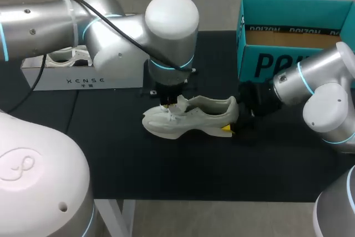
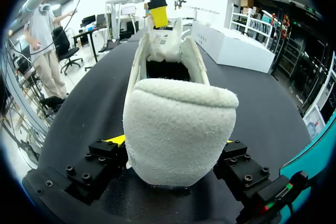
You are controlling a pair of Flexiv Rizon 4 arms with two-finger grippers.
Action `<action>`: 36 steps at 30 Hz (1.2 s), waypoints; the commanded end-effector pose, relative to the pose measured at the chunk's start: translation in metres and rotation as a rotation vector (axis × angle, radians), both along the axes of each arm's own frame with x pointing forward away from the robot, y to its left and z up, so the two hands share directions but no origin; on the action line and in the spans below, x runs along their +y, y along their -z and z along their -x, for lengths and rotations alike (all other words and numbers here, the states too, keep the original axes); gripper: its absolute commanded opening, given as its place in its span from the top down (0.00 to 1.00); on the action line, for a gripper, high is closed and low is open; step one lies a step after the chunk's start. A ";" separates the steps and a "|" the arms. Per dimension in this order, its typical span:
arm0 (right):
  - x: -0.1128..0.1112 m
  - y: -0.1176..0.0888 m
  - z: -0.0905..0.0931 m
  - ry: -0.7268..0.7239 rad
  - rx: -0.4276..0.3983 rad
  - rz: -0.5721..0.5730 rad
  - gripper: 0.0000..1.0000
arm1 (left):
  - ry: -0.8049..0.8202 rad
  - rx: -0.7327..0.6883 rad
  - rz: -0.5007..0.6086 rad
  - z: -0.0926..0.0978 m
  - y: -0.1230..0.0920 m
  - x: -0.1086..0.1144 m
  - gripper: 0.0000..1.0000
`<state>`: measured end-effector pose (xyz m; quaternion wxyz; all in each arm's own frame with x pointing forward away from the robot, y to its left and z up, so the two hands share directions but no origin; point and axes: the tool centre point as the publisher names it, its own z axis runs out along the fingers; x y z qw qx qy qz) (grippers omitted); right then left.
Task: Take the shoe out of the shoebox, open the shoe tongue, remove and reinsert the insole, then place the shoe into the shoebox
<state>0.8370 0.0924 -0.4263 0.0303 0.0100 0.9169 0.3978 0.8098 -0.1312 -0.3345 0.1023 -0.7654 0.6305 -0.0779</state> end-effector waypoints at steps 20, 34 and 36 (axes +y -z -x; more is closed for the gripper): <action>0.004 0.007 -0.001 0.002 -0.001 0.001 1.00 | 0.583 -0.108 -0.053 -0.040 -0.027 0.000 0.00; 0.004 0.007 -0.001 0.002 -0.001 0.001 1.00 | 1.332 -0.294 -0.240 -0.036 -0.057 -0.038 0.00; 0.004 0.007 -0.001 0.002 -0.001 0.001 1.00 | 1.332 -0.294 -0.240 -0.036 -0.057 -0.038 0.00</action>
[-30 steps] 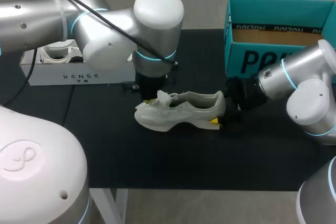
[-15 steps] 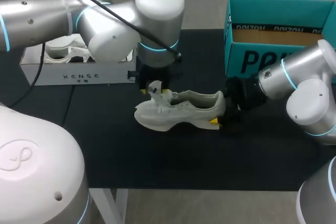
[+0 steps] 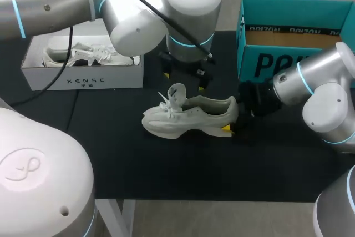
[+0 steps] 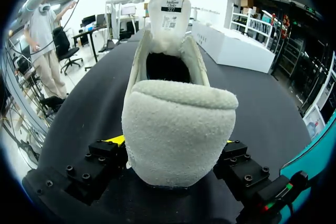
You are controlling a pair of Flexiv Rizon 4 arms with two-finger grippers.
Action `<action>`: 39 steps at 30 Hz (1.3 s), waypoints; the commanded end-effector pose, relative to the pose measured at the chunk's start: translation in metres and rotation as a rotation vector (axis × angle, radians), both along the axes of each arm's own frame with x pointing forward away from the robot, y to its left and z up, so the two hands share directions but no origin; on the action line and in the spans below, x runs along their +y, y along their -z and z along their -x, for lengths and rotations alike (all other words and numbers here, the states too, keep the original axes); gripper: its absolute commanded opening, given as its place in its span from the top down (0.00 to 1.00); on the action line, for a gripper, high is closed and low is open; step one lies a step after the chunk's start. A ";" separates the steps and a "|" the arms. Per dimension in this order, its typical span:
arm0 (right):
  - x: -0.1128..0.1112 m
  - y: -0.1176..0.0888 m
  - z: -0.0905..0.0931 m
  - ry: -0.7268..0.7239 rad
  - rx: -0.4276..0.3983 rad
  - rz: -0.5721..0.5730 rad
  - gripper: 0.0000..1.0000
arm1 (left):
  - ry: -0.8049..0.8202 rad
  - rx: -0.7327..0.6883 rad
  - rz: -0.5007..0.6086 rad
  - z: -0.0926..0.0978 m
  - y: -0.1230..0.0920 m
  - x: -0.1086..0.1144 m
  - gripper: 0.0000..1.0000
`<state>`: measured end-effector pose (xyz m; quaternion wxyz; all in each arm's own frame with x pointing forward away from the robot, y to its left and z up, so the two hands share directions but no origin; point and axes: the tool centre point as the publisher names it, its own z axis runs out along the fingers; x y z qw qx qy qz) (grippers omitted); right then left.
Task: Take the shoe out of the shoebox, open the shoe tongue, remove and reinsert the insole, then place the shoe into the shoebox
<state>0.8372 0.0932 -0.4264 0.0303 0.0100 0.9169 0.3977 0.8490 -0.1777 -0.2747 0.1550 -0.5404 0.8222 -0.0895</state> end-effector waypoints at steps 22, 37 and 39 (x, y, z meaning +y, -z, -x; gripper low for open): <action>0.003 0.007 -0.001 0.002 -0.002 0.001 1.00 | 1.303 0.029 0.248 -0.019 0.001 0.004 1.00; 0.003 0.007 -0.001 0.002 -0.002 0.001 1.00 | 1.353 0.115 0.223 -0.023 0.001 -0.012 1.00; 0.003 0.007 -0.001 0.002 -0.002 0.001 1.00 | 1.380 0.175 0.186 -0.021 0.002 -0.019 1.00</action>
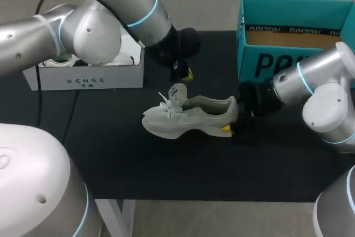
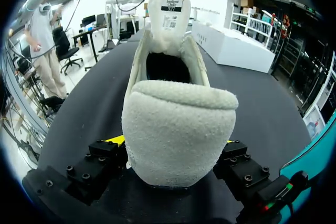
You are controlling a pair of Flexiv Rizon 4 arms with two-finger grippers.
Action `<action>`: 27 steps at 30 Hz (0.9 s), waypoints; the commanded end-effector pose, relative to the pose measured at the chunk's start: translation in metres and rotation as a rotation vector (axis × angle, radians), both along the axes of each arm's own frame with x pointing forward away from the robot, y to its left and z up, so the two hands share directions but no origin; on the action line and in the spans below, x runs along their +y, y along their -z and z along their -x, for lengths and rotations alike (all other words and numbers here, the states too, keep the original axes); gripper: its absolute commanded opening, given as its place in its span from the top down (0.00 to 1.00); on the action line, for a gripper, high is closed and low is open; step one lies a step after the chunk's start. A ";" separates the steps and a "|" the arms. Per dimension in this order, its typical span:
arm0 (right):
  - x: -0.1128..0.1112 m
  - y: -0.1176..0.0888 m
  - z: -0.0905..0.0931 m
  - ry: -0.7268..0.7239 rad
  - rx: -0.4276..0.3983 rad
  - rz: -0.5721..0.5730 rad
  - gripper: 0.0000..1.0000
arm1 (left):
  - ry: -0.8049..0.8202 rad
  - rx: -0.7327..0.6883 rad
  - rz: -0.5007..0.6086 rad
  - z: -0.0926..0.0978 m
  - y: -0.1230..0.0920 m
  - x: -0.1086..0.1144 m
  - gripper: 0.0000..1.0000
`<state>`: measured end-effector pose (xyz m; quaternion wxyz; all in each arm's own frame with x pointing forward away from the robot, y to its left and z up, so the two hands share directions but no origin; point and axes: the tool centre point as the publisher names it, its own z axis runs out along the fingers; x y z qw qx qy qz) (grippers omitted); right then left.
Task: Take the shoe out of the shoebox, open the shoe tongue, remove and reinsert the insole, then place the shoe into the shoebox
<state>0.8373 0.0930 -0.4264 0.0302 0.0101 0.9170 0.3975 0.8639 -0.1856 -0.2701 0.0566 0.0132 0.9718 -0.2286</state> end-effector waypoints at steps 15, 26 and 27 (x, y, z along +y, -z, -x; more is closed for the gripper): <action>0.003 0.007 0.000 0.002 -0.002 0.000 1.00 | 0.156 0.207 -0.282 0.011 0.010 -0.005 1.00; 0.003 0.007 0.000 0.002 -0.002 0.000 1.00 | 0.156 0.207 -0.282 0.011 0.010 -0.005 1.00; 0.003 0.007 0.000 0.002 -0.002 0.000 1.00 | 0.156 0.207 -0.282 0.011 0.010 -0.005 1.00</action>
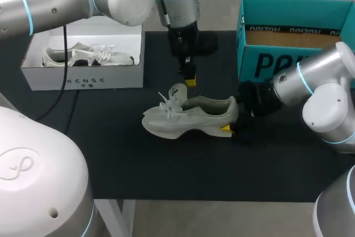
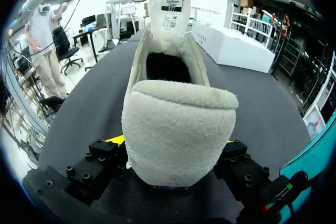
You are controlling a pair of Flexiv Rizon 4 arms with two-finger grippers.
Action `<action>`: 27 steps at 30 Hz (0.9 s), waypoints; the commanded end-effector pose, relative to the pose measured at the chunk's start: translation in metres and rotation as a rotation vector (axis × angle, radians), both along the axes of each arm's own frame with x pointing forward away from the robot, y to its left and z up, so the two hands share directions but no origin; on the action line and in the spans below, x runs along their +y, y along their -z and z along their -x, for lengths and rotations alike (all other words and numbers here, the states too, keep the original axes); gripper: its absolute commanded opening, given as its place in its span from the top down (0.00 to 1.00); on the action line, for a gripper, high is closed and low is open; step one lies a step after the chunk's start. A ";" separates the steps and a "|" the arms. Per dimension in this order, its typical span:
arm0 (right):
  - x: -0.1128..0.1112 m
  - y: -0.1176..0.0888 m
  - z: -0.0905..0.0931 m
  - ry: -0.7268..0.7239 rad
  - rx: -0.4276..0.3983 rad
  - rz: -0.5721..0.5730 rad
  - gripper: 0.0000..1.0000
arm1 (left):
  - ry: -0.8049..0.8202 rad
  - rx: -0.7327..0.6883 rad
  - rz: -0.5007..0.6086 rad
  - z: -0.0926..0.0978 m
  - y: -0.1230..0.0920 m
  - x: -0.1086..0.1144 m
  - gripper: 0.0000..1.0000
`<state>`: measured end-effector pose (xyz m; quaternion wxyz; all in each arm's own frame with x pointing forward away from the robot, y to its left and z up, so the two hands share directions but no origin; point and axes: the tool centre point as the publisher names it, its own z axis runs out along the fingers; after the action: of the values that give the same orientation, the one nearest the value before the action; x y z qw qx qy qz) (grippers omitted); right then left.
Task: Take the shoe out of the shoebox, open the shoe tongue, remove and reinsert the insole, then place the shoe into the shoebox
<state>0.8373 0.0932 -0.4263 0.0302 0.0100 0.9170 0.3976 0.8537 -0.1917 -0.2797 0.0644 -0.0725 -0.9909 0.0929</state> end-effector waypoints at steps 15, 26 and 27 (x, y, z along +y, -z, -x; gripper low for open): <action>0.003 0.007 -0.001 0.002 -0.002 0.000 1.00 | 0.040 -0.156 0.036 0.008 0.041 -0.033 1.00; 0.003 0.007 -0.001 0.002 -0.002 0.000 1.00 | 0.088 -0.146 0.035 0.016 0.062 -0.052 1.00; 0.003 0.007 -0.001 0.002 -0.002 0.000 1.00 | 0.099 -0.145 0.048 0.017 0.064 -0.054 1.00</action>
<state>0.8373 0.0931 -0.4263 0.0302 0.0101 0.9171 0.3974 0.8360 -0.2369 -0.3349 -0.0060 -0.1253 -0.9864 0.1059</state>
